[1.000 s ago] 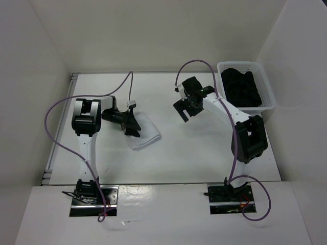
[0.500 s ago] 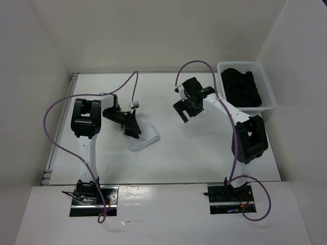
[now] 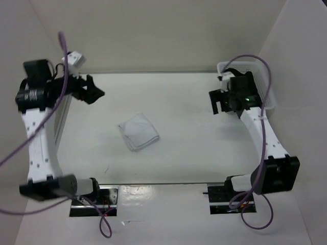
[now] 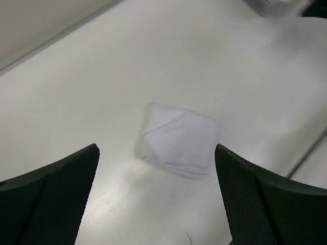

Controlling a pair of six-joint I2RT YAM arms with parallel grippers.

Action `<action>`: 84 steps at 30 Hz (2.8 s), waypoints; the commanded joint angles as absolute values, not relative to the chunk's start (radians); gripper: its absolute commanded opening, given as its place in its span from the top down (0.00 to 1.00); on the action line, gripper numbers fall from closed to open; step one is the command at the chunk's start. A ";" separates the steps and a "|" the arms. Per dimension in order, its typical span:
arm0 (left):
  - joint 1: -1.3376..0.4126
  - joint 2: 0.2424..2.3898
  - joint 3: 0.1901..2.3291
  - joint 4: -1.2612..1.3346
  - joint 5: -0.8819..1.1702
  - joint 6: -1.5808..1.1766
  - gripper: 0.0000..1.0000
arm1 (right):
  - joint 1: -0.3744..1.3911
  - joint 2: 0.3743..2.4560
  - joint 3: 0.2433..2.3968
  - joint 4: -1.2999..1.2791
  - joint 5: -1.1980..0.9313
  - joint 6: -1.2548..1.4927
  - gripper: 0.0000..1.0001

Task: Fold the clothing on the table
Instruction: Fold the skirt

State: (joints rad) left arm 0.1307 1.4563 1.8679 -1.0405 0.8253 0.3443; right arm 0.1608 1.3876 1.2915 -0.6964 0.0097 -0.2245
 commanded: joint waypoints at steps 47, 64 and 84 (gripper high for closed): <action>0.707 1.005 0.942 -0.586 0.591 0.152 0.01 | -0.417 1.178 0.974 -0.561 -0.308 -0.242 0.02; 0.707 1.005 0.942 -0.586 0.600 0.161 0.01 | -0.417 1.169 0.974 -0.571 -0.318 -0.252 0.02; 0.707 0.996 0.933 -0.586 0.609 0.161 0.01 | -0.417 1.160 0.974 -0.571 -0.295 -0.252 0.02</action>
State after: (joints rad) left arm 0.7044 1.0225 0.9421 -0.6125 0.5758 0.1352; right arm -0.4213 1.1923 0.9562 -0.5728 -0.3016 -0.2375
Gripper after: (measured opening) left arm 0.992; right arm 0.983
